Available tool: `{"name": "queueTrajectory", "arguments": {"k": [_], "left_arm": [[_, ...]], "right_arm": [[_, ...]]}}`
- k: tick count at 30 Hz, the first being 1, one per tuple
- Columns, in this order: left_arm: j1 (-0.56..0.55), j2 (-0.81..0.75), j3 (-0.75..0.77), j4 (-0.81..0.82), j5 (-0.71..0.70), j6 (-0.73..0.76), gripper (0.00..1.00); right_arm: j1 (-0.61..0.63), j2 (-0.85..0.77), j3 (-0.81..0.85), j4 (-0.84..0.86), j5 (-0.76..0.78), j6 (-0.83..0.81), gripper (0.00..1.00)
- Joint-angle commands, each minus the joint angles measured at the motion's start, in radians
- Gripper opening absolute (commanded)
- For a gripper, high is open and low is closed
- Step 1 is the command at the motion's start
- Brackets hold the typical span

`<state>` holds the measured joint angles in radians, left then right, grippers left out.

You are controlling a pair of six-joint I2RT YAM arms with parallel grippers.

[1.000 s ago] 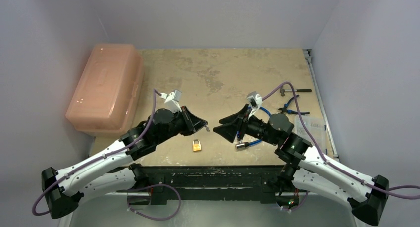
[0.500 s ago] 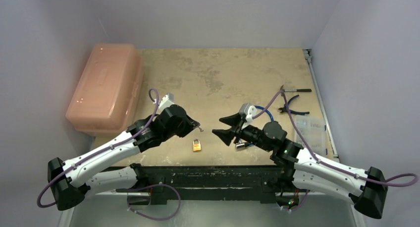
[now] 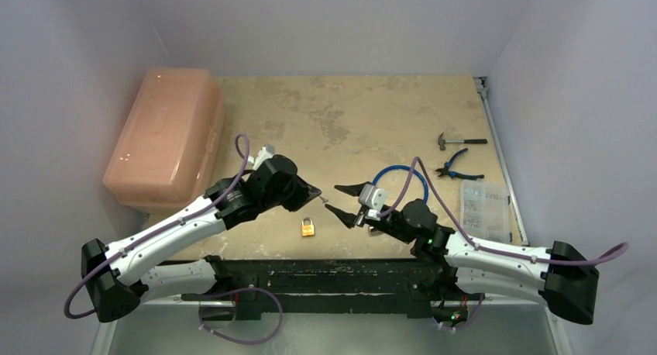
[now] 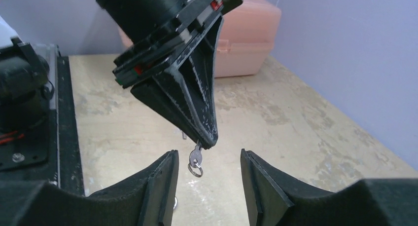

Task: Unlock with the key

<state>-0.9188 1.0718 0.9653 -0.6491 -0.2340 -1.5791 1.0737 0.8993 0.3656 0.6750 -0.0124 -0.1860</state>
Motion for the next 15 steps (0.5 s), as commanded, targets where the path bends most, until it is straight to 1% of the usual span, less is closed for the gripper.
{"name": "queueTrajectory", "arguments": {"k": [1, 5, 11, 15], "left_arm": [[0.015, -0.003, 0.027, 0.065, 0.071, -0.042, 0.00], [0.021, 0.005, 0.038, 0.074, 0.086, -0.041, 0.00], [0.026, 0.011, 0.034, 0.085, 0.106, -0.047, 0.00], [0.025, 0.011, 0.028, 0.100, 0.110, -0.054, 0.00]], "right_arm": [[0.017, 0.041, 0.028, 0.104, 0.043, -0.110, 0.55], [0.017, 0.066, 0.039, 0.103, 0.054, -0.136, 0.54], [0.019, 0.073, 0.037, 0.112, 0.085, -0.156, 0.45], [0.019, 0.078, 0.040, 0.083, 0.088, -0.171, 0.44]]}}
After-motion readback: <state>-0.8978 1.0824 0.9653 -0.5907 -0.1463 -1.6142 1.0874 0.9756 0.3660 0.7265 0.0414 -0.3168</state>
